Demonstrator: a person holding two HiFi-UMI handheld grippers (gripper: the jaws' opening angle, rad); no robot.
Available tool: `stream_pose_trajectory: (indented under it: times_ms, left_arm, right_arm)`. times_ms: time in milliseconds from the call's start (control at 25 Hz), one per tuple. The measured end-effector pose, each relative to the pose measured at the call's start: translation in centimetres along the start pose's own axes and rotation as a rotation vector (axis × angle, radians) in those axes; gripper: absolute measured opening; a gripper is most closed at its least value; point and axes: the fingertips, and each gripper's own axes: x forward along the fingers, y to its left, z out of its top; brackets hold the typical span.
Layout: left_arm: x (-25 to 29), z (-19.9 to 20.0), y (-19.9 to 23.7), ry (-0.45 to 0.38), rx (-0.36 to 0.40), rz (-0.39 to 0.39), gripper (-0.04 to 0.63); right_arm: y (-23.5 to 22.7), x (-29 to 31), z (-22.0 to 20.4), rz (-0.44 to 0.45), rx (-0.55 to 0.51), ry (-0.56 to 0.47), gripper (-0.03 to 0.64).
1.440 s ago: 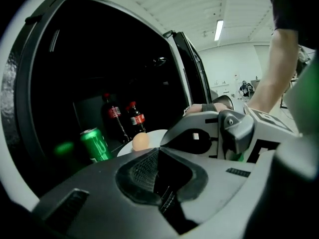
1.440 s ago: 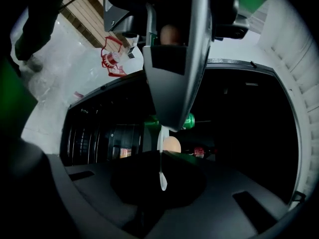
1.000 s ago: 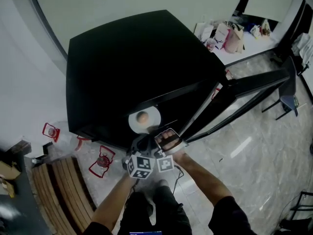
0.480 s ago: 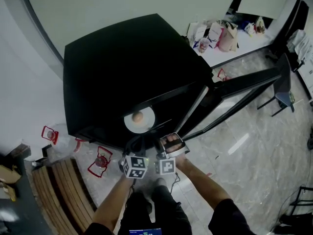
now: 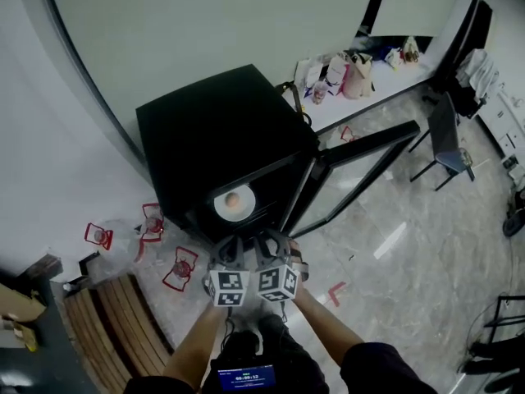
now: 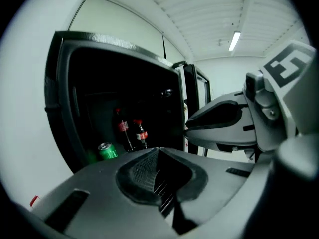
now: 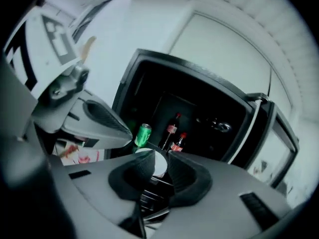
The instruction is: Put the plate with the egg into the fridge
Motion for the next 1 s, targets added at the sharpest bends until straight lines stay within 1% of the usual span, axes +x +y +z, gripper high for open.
stream_pose_trajectory:
  times_ms: [120, 200, 280, 360, 560, 680, 760, 840, 920, 1000]
  left_arm:
    - [-3.6, 2.9, 0.3, -0.058, -0.018, 0.002, 0.009]
    - [-5.6, 4.1, 0.5, -0.084, -0.021, 0.0, 0.009]
    - [-7.2, 4.6, 0.4, -0.103, -0.014, -0.007, 0.009]
    - [-8.4, 4.9, 0.2, -0.117, -0.01, -0.014, 0.009]
    - [-10.5, 5.7, -0.7, -0.141, -0.008, -0.046, 0.009]
    - [-10.9, 6.0, -1.8, -0.151, -0.008, -0.074, 0.009]
    - [-10.9, 6.4, -3.0, -0.156, -0.007, -0.095, 0.009]
    - [-10.6, 6.9, -4.7, -0.161, -0.004, -0.121, 0.009]
    - [-10.0, 7.6, -6.7, -0.165, -0.004, -0.148, 0.009]
    - [-9.0, 8.4, -8.9, -0.168, 0.0, -0.177, 0.009]
  right_arm:
    - [-0.4, -2.4, 1.6, 0.012, 0.243, 0.025, 0.075]
    - [-0.3, -3.8, 2.3, 0.014, 0.389, 0.04, 0.075]
    - [0.1, -5.5, 2.7, 0.004, 0.482, 0.046, 0.075]
    - [0.7, -7.0, 3.2, -0.008, 0.508, 0.036, 0.075]
    - [1.5, -10.0, 4.1, -0.027, 0.515, 0.017, 0.075]
    - [1.4, -11.4, 4.1, -0.04, 0.504, 0.008, 0.075]
    - [0.7, -12.4, 3.8, -0.051, 0.502, -0.001, 0.074]
    - [-0.6, -13.5, 2.9, -0.053, 0.523, -0.003, 0.075]
    - [-2.3, -14.7, 1.6, -0.053, 0.535, 0.005, 0.075]
    - [-4.6, -16.0, 0.0, -0.072, 0.533, 0.013, 0.075]
